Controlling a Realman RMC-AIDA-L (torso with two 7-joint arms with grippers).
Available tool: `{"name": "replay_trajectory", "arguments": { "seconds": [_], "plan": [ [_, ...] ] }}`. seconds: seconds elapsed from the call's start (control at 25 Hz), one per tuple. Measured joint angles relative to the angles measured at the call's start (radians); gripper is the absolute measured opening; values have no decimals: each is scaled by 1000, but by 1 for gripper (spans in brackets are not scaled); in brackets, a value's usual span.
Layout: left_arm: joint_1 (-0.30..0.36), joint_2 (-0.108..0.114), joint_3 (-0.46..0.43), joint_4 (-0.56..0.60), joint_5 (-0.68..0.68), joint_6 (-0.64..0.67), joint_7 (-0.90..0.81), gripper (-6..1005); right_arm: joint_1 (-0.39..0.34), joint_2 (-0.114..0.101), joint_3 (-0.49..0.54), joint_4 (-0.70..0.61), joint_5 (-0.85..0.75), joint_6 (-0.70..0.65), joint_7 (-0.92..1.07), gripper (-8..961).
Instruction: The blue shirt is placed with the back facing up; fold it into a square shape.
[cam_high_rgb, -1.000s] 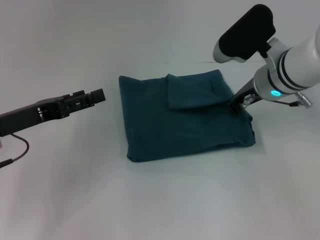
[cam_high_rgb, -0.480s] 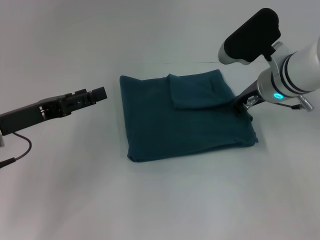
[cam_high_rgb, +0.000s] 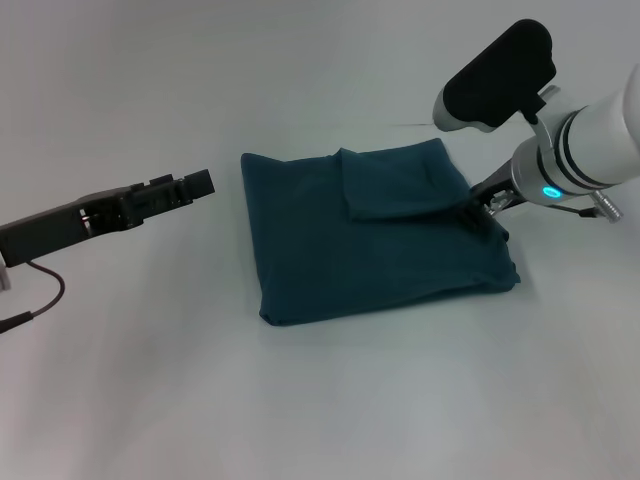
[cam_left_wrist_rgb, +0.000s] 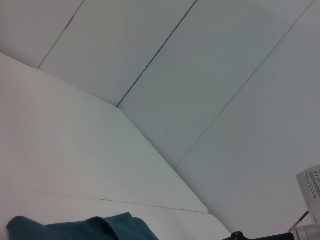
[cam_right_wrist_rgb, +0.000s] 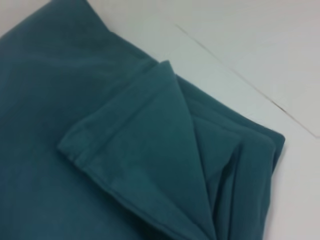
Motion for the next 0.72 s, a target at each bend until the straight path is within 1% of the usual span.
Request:
{"name": "replay_trajectory", "arguments": {
  "seconds": [0.12, 0.32, 0.48, 0.6, 0.72],
  "plan": [
    [0, 0, -1, 0, -4, -2, 0, 950, -2, 0, 0, 0, -36, 14, 33, 303],
    [-1, 0, -2, 0, -12, -4, 0, 950, 7, -4, 5, 24, -77, 48, 82, 348],
    [-2, 0, -2, -2, -15, -10, 0, 950, 7, -6, 31, 28, -77, 79, 104, 348],
    [1, 1, -2, -8, -22, -14, 2, 950, 10, -3, 77, 28, -75, 90, 113, 348],
    [4, 2, -2, -10, -26, -15, 5, 950, 12, -1, 92, 20, -58, 90, 106, 348]
  ]
}}
